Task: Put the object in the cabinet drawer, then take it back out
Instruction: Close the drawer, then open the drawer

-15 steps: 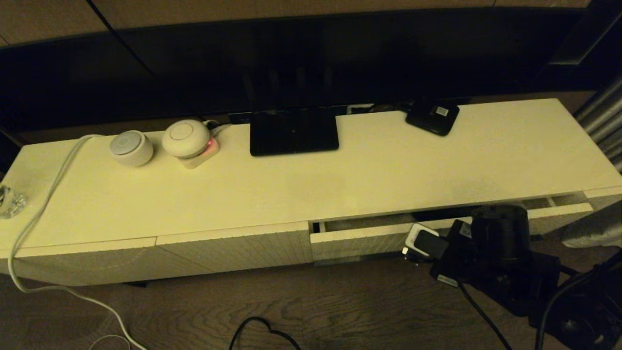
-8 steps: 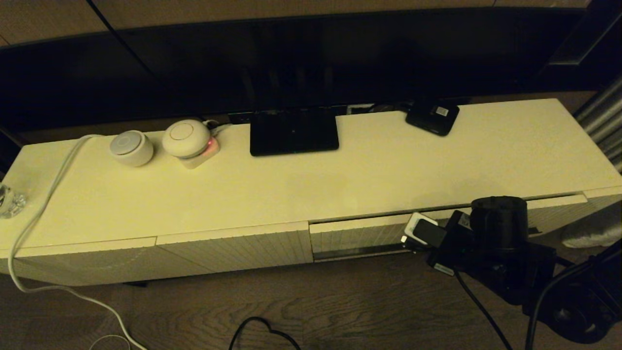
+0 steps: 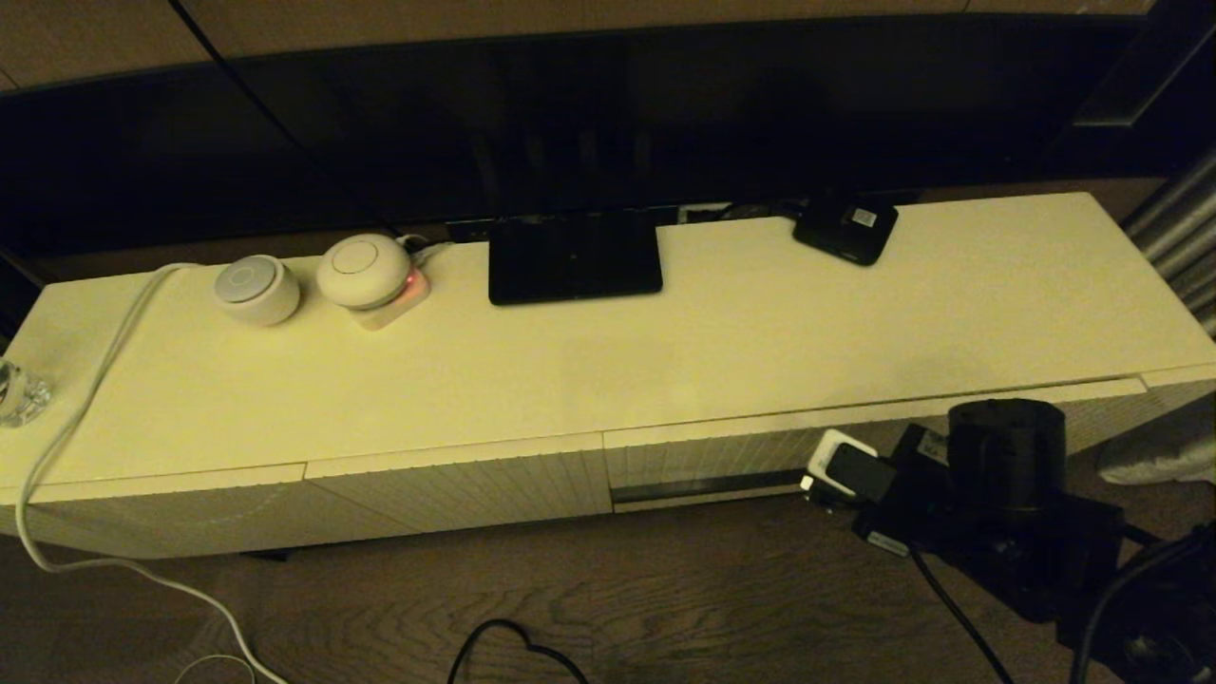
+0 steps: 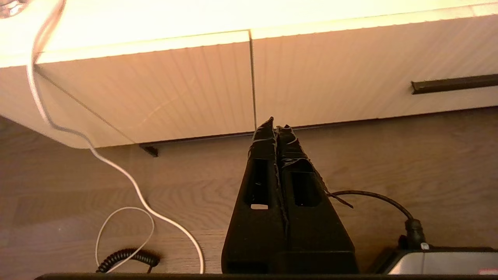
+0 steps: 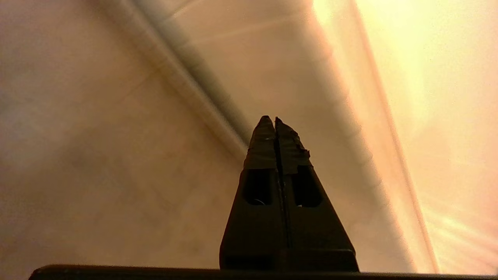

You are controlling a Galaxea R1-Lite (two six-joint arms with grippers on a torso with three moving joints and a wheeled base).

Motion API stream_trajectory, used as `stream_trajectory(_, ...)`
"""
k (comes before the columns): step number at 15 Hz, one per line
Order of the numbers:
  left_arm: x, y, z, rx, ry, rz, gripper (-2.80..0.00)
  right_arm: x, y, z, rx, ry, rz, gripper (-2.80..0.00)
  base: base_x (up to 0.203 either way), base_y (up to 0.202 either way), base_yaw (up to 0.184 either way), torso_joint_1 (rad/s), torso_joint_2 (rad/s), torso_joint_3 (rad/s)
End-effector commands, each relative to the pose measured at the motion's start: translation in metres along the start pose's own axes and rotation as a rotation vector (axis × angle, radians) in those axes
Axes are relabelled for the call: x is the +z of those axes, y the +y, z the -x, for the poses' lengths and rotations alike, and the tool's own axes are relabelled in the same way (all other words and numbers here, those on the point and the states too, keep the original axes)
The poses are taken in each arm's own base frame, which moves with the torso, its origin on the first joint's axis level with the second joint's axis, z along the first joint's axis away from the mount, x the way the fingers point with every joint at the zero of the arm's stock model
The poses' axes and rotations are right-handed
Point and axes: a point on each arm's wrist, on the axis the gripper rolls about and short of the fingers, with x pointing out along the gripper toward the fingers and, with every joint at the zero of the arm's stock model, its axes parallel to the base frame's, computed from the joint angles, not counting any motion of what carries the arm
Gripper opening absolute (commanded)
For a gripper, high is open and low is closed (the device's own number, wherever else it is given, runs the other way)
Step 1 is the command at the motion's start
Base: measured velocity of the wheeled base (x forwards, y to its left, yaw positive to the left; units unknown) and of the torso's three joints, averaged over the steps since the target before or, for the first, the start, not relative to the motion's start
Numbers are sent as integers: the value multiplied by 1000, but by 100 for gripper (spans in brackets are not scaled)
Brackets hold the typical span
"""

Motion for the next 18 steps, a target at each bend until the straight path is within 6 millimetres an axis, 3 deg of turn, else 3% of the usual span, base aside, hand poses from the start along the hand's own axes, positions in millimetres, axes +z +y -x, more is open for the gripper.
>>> stream_trajectory(1, 0, 0, 0, 1, 1, 0, -280, -8, -5, 35, 27, 11, 16, -280, 0, 0, 0, 0, 0, 0)
stream_trajectory(3, 0, 0, 0, 1, 1, 0, -280, -16, -3, 53, 102, 63, 42, -280, 0, 0, 0, 0, 0, 0)
stream_trajectory(7, 0, 0, 0, 1, 1, 0, -280, -39, -16, 135, 220, 139, 66, -280, 0, 0, 0, 0, 0, 0)
stream_trajectory(10, 0, 0, 0, 1, 1, 0, -280, -64, -10, 179, 302, 202, 95, -280, 0, 0, 0, 0, 0, 0)
stream_trajectory(15, 0, 0, 0, 1, 1, 0, -280, -100, 4, 227, 389, 213, 156, -280, 0, 0, 0, 0, 0, 0)
stream_trajectory(18, 0, 0, 0, 1, 1, 0, -280, -106, 8, 228, 470, 224, 135, -280, 0, 0, 0, 0, 0, 0)
